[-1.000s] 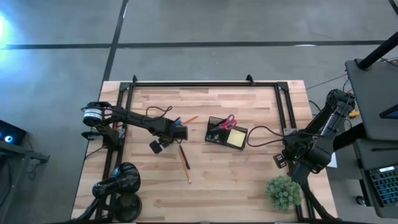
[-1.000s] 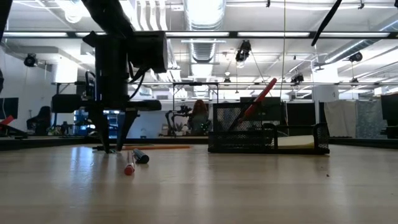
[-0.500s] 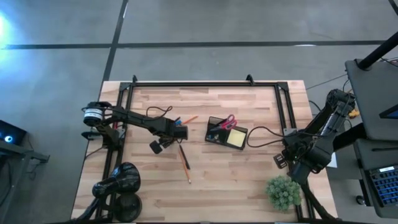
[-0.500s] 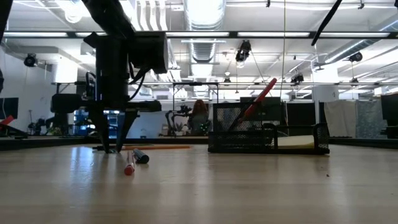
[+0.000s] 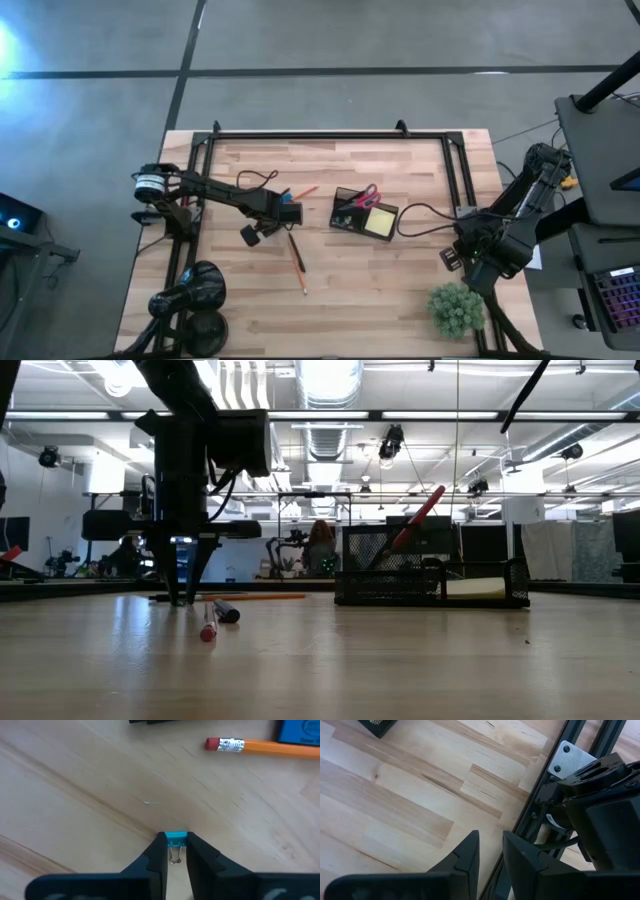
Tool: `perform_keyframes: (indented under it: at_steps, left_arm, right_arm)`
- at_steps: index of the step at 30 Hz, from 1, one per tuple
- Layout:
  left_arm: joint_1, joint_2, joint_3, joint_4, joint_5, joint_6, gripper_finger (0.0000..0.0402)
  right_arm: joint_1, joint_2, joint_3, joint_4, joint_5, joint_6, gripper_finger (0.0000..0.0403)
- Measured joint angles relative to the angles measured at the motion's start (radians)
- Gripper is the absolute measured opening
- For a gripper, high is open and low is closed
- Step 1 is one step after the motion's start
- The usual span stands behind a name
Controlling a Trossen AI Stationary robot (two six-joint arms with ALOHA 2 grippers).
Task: Pick and place office supplies into organizer
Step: Put the blue binder clip into the desk organizer
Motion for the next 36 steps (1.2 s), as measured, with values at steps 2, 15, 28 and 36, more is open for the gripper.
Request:
perform_keyframes:
  at_steps: [2,15,28,36]
  left_arm:
    - [0.0,0.0,0.01,0.011,-0.004,0.012,0.0033]
    - [0.009,-0.017,0.192,0.37,-0.265,0.541,0.004]
    - [0.034,0.246,0.331,0.643,-0.092,0.876,0.004]
    - [0.031,0.273,0.447,0.387,-0.156,0.946,0.0049]
  right_arm:
    - [0.0,0.0,0.0,0.0,0.0,0.004,0.0077]
    - [0.0,0.0,0.0,0.0,0.0,0.005,0.0077]
    - [0.0,0.0,0.0,-0.001,-0.009,0.008,0.0077]
    - [0.0,0.001,0.0,0.003,-0.027,0.024,0.0077]
